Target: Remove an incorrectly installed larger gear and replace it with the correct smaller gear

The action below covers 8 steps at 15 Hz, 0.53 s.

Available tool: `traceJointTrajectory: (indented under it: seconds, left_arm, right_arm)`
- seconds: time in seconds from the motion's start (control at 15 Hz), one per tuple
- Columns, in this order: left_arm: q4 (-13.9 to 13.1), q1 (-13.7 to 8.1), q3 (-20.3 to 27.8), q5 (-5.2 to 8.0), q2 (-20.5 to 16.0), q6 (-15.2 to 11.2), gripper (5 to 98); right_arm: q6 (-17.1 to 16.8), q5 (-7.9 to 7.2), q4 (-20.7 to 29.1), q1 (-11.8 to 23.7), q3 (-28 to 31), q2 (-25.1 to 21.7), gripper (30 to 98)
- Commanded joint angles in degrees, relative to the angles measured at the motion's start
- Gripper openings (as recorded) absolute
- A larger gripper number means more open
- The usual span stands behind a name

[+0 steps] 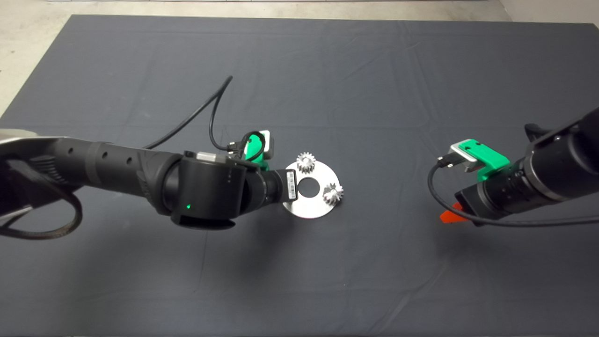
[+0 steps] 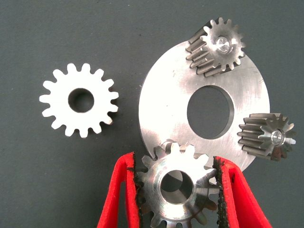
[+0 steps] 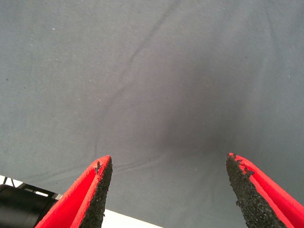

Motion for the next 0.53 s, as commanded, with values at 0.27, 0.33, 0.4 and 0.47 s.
traceJointTrajectory:
  seconds: [0.27,0.33,0.4,0.47]
  left_arm:
    - [5.1,0.02,-0.2,4.77,0.03,0.97,23.6]
    - [5.93,0.62,-0.27,4.71,0.19,0.95,23.6]
    - [7.02,1.39,-0.2,4.74,0.37,0.97,23.6]
    - [7.63,1.69,-0.2,4.78,0.46,0.97,23.6]
  right_arm:
    - [-0.69,-4.22,-0.31,0.59,-2.43,1.98,63.6]
    - [-0.92,-4.22,-0.31,0.58,-2.58,1.98,63.6]
    - [-1.65,-4.22,-0.31,0.58,-3.18,1.98,63.6]
    - [-1.92,-4.13,-0.31,0.66,-3.73,1.98,63.6]
